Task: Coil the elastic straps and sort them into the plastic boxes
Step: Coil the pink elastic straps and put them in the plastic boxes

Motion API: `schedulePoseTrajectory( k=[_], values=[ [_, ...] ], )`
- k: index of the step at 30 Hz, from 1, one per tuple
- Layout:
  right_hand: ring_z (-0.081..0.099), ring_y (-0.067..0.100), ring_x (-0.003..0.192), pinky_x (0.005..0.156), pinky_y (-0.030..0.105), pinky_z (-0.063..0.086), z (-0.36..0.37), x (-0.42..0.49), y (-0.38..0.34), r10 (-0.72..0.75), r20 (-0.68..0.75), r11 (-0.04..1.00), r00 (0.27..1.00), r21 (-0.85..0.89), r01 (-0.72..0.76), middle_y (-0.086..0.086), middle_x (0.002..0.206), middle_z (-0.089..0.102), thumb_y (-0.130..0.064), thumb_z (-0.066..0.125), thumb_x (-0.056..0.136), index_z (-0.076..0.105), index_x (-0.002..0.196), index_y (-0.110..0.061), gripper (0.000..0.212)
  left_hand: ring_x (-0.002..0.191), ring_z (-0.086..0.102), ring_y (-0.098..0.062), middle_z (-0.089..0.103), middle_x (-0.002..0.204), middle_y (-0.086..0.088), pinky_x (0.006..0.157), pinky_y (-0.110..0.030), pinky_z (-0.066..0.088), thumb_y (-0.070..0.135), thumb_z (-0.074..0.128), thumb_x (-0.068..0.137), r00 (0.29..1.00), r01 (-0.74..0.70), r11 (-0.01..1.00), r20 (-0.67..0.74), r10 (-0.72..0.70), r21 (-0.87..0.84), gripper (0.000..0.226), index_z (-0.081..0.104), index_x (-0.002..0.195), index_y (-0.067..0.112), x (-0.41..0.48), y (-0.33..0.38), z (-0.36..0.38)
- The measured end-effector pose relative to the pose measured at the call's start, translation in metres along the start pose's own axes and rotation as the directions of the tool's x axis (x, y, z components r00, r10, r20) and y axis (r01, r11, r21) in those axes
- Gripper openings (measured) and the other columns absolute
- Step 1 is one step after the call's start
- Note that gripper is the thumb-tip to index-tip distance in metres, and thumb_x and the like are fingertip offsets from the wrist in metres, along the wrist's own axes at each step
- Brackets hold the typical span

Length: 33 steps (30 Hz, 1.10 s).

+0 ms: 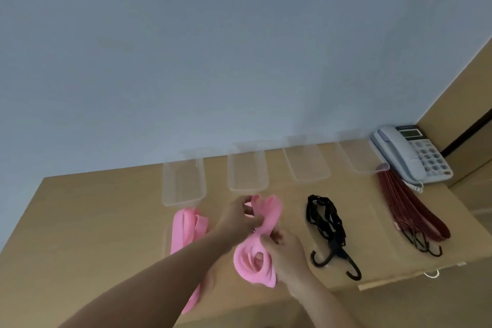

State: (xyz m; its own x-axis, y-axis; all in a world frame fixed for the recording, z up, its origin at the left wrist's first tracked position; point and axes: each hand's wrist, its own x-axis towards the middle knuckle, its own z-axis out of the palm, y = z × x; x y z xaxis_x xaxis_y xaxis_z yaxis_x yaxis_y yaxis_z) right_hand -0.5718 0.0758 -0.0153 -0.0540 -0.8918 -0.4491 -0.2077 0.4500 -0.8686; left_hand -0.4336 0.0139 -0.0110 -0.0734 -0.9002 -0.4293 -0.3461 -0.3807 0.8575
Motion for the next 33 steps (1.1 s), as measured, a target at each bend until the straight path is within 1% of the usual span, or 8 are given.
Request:
schedulePoseTrajectory(
  k=[3, 5, 7, 12, 15, 18, 27, 33],
  values=[
    [0.069, 0.021, 0.078, 0.072, 0.038, 0.058, 0.0, 0.016, 0.006, 0.025, 0.033, 0.995, 0.999, -0.1, -0.021, 0.002, 0.078, 0.072, -0.015, 0.057, 0.092, 0.068, 0.088, -0.015, 0.012, 0.086, 0.065, -0.012, 0.067, 0.111, 0.002, 0.075, -0.022, 0.049, 0.015, 0.064, 0.089, 0.999, 0.015, 0.986, -0.032, -0.01, 0.165, 0.058, 0.047, 0.144, 0.014, 0.005, 0.0, 0.006],
    [0.067, 0.012, 0.079, 0.072, 0.029, 0.055, 0.0, 0.022, 0.012, -0.003, 0.053, 0.968, 0.999, -0.251, 0.016, -0.004, 0.083, 0.07, -0.013, 0.054, 0.092, 0.066, 0.093, -0.018, 0.012, 0.101, 0.061, -0.014, 0.064, 0.122, -0.001, 0.085, -0.021, 0.044, 0.017, 0.06, 0.091, 0.998, 0.015, 0.96, -0.068, 0.004, 0.281, 0.056, 0.046, 0.145, 0.011, 0.002, -0.003, 0.009],
    [0.064, 0.009, 0.08, 0.069, 0.022, 0.05, 0.001, 0.025, 0.016, -0.038, 0.035, 0.929, 0.999, -0.367, 0.048, -0.007, 0.088, 0.068, -0.013, 0.054, 0.09, 0.063, 0.099, -0.021, 0.016, 0.102, 0.059, -0.011, 0.063, 0.129, -0.003, 0.085, -0.019, 0.042, 0.018, 0.059, 0.092, 0.995, 0.012, 0.94, -0.097, 0.022, 0.34, 0.049, 0.052, 0.14, 0.01, -0.003, -0.009, 0.011],
    [0.049, 0.021, 0.114, 0.099, 0.033, 0.041, -0.002, 0.027, 0.026, -0.155, -0.04, 0.805, 0.987, -0.585, 0.103, 0.0, 0.112, 0.052, -0.021, 0.062, 0.089, 0.055, 0.117, -0.012, 0.03, 0.106, 0.059, -0.01, 0.061, 0.13, 0.001, 0.091, -0.019, 0.045, 0.022, 0.063, 0.092, 0.996, 0.072, 0.9, -0.084, -0.039, 0.43, 0.044, 0.055, 0.135, 0.015, -0.016, -0.035, 0.014],
    [0.046, 0.023, 0.114, 0.097, 0.031, 0.038, -0.005, 0.023, 0.029, -0.249, -0.018, 0.721, 0.968, -0.671, 0.173, 0.001, 0.114, 0.05, -0.025, 0.06, 0.089, 0.054, 0.117, -0.013, 0.031, 0.108, 0.059, -0.014, 0.059, 0.128, 0.002, 0.095, -0.028, 0.05, 0.029, 0.064, 0.09, 0.997, 0.072, 0.873, -0.028, -0.066, 0.482, 0.047, 0.055, 0.135, 0.019, -0.022, -0.043, 0.02],
    [0.045, 0.017, 0.116, 0.096, 0.027, 0.038, -0.012, 0.019, 0.038, -0.294, 0.06, 0.574, 0.954, -0.787, 0.227, -0.006, 0.127, 0.049, -0.036, 0.053, 0.092, 0.052, 0.128, -0.025, 0.037, 0.104, 0.059, -0.014, 0.059, 0.124, 0.002, 0.093, -0.028, 0.05, 0.031, 0.064, 0.089, 0.999, 0.036, 0.848, 0.005, -0.045, 0.529, 0.044, 0.057, 0.132, 0.022, -0.025, -0.046, 0.024],
    [0.043, 0.02, 0.12, 0.102, 0.027, 0.035, -0.006, 0.025, 0.047, -0.275, 0.154, 0.546, 0.949, -0.787, 0.286, -0.002, 0.131, 0.05, -0.04, 0.054, 0.09, 0.051, 0.135, -0.023, 0.048, 0.101, 0.06, -0.016, 0.059, 0.125, -0.002, 0.087, -0.025, 0.045, 0.031, 0.054, 0.097, 0.999, 0.037, 0.852, -0.022, -0.03, 0.523, 0.039, 0.059, 0.133, 0.02, -0.034, -0.049, 0.017],
    [0.041, 0.02, 0.121, 0.104, 0.029, 0.035, -0.002, 0.027, 0.035, -0.239, 0.21, 0.518, 0.948, -0.798, 0.307, -0.001, 0.131, 0.05, -0.037, 0.054, 0.091, 0.048, 0.135, -0.021, 0.048, 0.12, 0.057, -0.02, 0.056, 0.138, -0.004, 0.103, -0.033, 0.045, 0.026, 0.053, 0.096, 0.997, 0.073, 0.868, -0.049, -0.056, 0.492, 0.042, 0.055, 0.138, 0.016, -0.051, -0.05, 0.001]
  ],
)
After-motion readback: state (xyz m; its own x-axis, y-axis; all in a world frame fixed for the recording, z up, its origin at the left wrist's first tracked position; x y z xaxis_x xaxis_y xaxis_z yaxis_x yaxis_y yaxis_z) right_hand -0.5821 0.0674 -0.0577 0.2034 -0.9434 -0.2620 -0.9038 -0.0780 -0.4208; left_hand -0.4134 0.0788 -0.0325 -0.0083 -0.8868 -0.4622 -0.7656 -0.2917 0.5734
